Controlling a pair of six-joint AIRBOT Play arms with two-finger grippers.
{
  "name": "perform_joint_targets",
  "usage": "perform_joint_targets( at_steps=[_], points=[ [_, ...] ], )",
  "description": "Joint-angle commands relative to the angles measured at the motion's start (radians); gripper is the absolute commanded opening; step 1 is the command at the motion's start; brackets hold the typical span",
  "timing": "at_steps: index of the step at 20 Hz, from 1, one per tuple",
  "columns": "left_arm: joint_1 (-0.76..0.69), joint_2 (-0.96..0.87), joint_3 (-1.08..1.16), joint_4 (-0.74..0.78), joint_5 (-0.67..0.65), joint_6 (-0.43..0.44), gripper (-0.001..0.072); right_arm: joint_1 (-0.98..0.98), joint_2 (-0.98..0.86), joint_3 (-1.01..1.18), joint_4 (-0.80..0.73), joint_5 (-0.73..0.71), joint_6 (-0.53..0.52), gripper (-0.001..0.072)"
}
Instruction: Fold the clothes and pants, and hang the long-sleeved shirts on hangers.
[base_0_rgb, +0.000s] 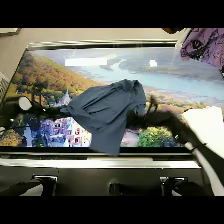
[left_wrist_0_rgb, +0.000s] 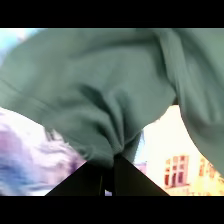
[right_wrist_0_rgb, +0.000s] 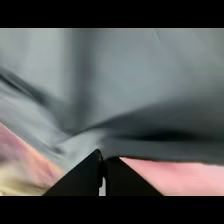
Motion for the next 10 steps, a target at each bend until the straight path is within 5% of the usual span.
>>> perform_joint_targets(
  at_steps=[1, 5, 10],
  points=[
    [0.001, 0.079, 0.183, 0.235, -0.127, 0.000, 0.0015, -0.176, 0.056, 0.335, -0.090, -0.137, -0.035, 0.0024],
    [0.001, 0.249, 0.417, 0.267, -0.186, 0.000, 0.0015, -0.315, 0.152, 0.733, -0.135, -0.296, -0.034, 0.0024],
    [0.001, 0.546, 0.507, 0.268, -0.245, -0.108, 0.0015, -0.356, 0.323, 1.047, -0.276, -0.407, 0.062, 0.0025]
  ],
)
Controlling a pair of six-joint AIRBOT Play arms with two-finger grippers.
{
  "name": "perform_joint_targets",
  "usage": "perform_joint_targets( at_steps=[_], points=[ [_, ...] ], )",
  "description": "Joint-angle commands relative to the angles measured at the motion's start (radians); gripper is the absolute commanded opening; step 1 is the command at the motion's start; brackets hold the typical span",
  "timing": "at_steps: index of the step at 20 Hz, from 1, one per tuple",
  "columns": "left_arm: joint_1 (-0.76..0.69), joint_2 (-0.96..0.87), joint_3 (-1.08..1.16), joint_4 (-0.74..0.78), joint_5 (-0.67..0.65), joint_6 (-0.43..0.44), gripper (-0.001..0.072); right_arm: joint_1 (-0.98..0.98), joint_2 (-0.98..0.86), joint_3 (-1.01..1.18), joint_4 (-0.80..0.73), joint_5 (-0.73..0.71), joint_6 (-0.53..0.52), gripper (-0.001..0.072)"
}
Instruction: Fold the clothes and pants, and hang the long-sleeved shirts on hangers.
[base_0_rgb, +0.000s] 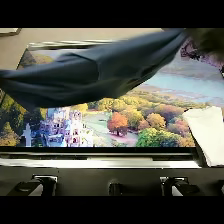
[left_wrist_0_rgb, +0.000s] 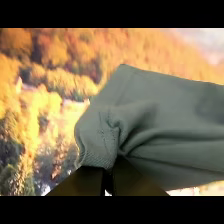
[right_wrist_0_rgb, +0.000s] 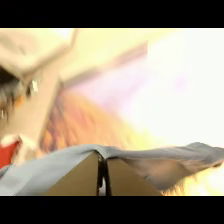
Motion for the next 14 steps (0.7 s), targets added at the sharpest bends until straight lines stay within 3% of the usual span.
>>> perform_joint_targets(
  at_steps=[1, 4, 7, 12, 14],
  points=[
    [0.001, 0.211, 0.056, 0.022, -0.047, -0.082, 0.0015, -0.030, 0.126, 0.206, -0.136, -0.084, 0.089, 0.0025],
    [0.001, 0.328, 0.055, 0.022, -0.068, -0.139, 0.0015, -0.030, 0.199, 0.216, -0.216, -0.089, 0.174, 0.0025],
    [0.000, 0.324, 0.047, 0.021, -0.094, -0.147, 0.0014, -0.030, 0.161, 0.216, -0.229, -0.135, 0.200, 0.0025],
    [-0.001, 0.134, -0.094, -0.053, -0.080, -0.116, 0.0015, -0.029, -0.123, 0.216, -0.188, -0.193, 0.174, 0.0026],
    [-0.001, 0.003, -0.173, -0.086, -0.013, -0.106, 0.0015, -0.029, -0.301, 0.216, -0.182, -0.214, 0.132, 0.0026]
  ],
)
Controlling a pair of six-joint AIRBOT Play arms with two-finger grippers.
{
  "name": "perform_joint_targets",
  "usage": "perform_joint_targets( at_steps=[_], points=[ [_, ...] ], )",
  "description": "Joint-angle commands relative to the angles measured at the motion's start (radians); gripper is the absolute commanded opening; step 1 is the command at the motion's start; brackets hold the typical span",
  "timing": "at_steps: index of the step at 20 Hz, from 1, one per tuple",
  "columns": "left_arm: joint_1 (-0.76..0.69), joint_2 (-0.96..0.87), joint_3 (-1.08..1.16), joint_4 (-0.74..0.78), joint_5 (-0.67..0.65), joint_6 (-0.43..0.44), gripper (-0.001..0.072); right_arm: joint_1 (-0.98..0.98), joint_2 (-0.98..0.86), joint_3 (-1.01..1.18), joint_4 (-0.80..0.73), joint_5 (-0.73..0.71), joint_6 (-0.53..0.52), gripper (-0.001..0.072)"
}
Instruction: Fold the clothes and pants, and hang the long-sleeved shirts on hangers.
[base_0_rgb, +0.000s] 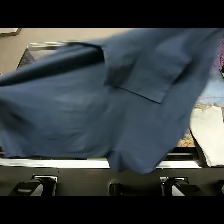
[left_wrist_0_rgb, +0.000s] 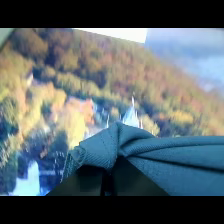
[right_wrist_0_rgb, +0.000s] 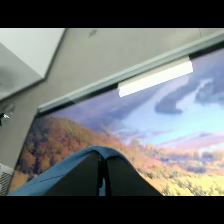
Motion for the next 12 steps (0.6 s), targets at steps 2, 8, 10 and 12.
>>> perform_joint_targets(
  at_steps=[2, 8, 10, 12],
  points=[
    [0.000, -0.280, -0.147, -0.071, 0.170, 0.015, 0.0015, 0.008, -0.366, 0.003, 0.012, -0.049, -0.054, 0.0026],
    [0.000, -0.746, -0.149, -0.150, 0.444, 0.015, 0.0016, 0.103, -0.851, 0.003, 0.000, 0.144, -0.068, 0.0026],
    [0.000, -0.829, -0.133, -0.167, 0.452, 0.011, 0.0016, 0.125, -0.944, 0.003, 0.020, 0.174, -0.056, 0.0028],
    [0.000, -0.865, -0.122, -0.188, 0.450, 0.012, 0.0017, 0.132, -0.985, 0.003, 0.065, 0.163, -0.049, 0.0089]
  ],
)
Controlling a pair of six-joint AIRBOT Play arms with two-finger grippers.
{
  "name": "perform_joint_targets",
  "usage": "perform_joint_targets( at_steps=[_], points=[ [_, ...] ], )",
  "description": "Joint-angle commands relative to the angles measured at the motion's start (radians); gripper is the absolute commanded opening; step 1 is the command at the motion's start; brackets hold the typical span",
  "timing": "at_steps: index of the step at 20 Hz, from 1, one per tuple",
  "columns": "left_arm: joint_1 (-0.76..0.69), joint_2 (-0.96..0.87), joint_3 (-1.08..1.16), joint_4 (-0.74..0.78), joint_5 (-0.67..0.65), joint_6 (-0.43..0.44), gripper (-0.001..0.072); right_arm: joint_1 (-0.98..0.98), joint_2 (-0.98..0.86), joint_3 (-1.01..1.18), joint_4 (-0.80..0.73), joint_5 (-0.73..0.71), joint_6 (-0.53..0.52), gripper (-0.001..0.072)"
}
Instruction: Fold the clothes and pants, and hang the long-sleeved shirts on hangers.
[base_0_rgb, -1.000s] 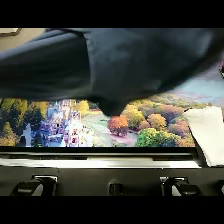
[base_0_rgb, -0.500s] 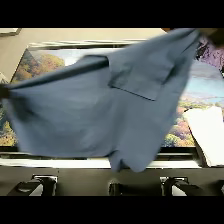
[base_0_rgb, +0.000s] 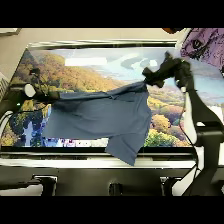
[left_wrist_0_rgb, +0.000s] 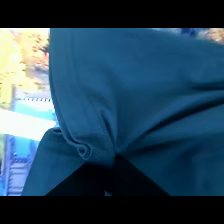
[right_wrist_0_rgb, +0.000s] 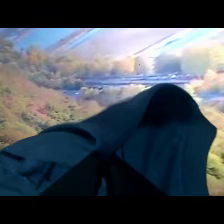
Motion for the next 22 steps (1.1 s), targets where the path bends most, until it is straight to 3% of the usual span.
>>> perform_joint_targets(
  at_steps=[1, 2, 3, 4, 5, 6, 10, 15, 18, 22],
  points=[
    [0.000, -0.101, 0.011, -0.049, 0.043, -0.002, 0.0022, 0.022, -0.111, 0.002, 0.067, 0.021, 0.010, 0.0116],
    [0.002, -0.097, 0.019, -0.055, 0.025, -0.002, 0.0070, 0.016, -0.101, 0.002, 0.081, 0.005, -0.006, 0.0186],
    [0.008, -0.093, 0.045, -0.055, -0.030, -0.002, 0.0211, 0.005, -0.080, 0.002, 0.094, -0.023, -0.046, 0.0259],
    [0.023, -0.085, 0.079, -0.053, -0.105, 0.005, 0.0397, -0.019, -0.044, 0.002, 0.101, -0.067, -0.092, 0.0324],
    [0.044, -0.069, 0.105, -0.054, -0.171, 0.024, 0.0493, -0.047, -0.002, 0.002, 0.107, -0.117, -0.148, 0.0372],
    [0.072, -0.037, 0.121, -0.053, -0.224, 0.046, 0.0543, -0.084, 0.052, 0.002, 0.107, -0.174, -0.210, 0.0379],
    [0.187, 0.158, 0.074, -0.054, -0.333, 0.069, 0.0542, -0.258, 0.253, -0.046, 0.127, -0.391, -0.391, 0.0378],
    [0.268, 0.411, -0.195, -0.046, -0.345, 0.074, 0.0539, -0.395, 0.555, -0.588, 0.222, -0.338, -0.493, 0.0378],
    [0.275, 0.436, -0.253, 0.022, -0.348, 0.077, 0.0539, -0.390, 0.671, -0.871, 0.234, -0.315, -0.533, 0.0379],
    [0.275, 0.425, -0.253, 0.026, -0.332, 0.077, 0.0538, -0.389, 0.713, -1.070, 0.284, -0.302, -0.586, 0.0379]
  ],
)
